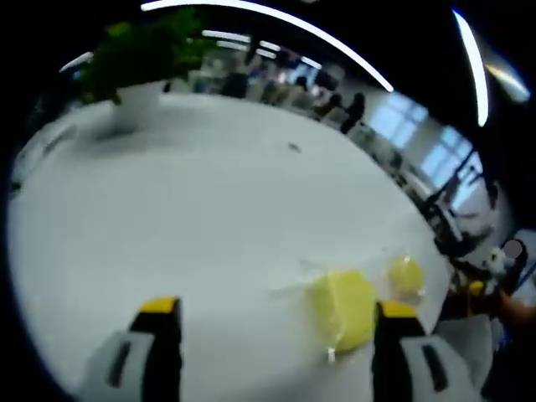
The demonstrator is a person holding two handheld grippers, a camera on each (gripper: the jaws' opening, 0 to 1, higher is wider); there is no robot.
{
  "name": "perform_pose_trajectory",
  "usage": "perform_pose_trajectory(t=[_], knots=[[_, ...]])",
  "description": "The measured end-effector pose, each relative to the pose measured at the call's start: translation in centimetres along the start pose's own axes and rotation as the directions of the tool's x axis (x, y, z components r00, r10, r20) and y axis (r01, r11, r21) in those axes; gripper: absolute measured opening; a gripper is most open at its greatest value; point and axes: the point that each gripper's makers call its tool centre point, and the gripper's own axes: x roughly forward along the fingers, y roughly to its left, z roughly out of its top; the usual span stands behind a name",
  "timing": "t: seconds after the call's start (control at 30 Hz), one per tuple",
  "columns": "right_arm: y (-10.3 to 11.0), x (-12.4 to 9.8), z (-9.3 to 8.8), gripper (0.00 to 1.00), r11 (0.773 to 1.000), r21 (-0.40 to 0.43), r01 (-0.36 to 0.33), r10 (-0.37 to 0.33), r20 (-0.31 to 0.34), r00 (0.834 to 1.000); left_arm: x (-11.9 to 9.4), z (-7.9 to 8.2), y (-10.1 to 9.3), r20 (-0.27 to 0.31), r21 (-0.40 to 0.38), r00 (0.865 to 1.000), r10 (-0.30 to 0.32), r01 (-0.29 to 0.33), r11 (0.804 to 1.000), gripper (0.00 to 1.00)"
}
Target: Compare the silicone blocks by pressing each to a similar depth, holding the contact briefly, and releasing to observe deformation and rebound differences across the visible hardness samples.
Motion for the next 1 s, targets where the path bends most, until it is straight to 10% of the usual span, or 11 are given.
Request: perform_pose_trajectory(t=[0.27, 0.43, 1.0], knots=[[-0.2, 0.4, -0.2, 0.96, 1.000, 0.010, -0.002, 0.002, -0.008, 1.000, 1.7, 0.3, -1.4, -0.024, -0.016, 0.997, -0.078, 0.078, 0.997, 0.76], [-0.1, 0.5, 0.0, 0.96, 1.000, 0.011, -0.003, 0.003, -0.010, 1.000, 2.3, -0.4, -3.9, -0.090, -0.129, 0.972, -0.216, 0.204, 0.970, 0.37], [-0.2, 0.5, 0.1, 0.96, 1.000, 0.019, -0.004, 0.004, -0.013, 1.000, 5.2, 0.2, -4.0, -0.053, -0.272, 0.970, -0.237, 0.214, 0.938, 0.08]])
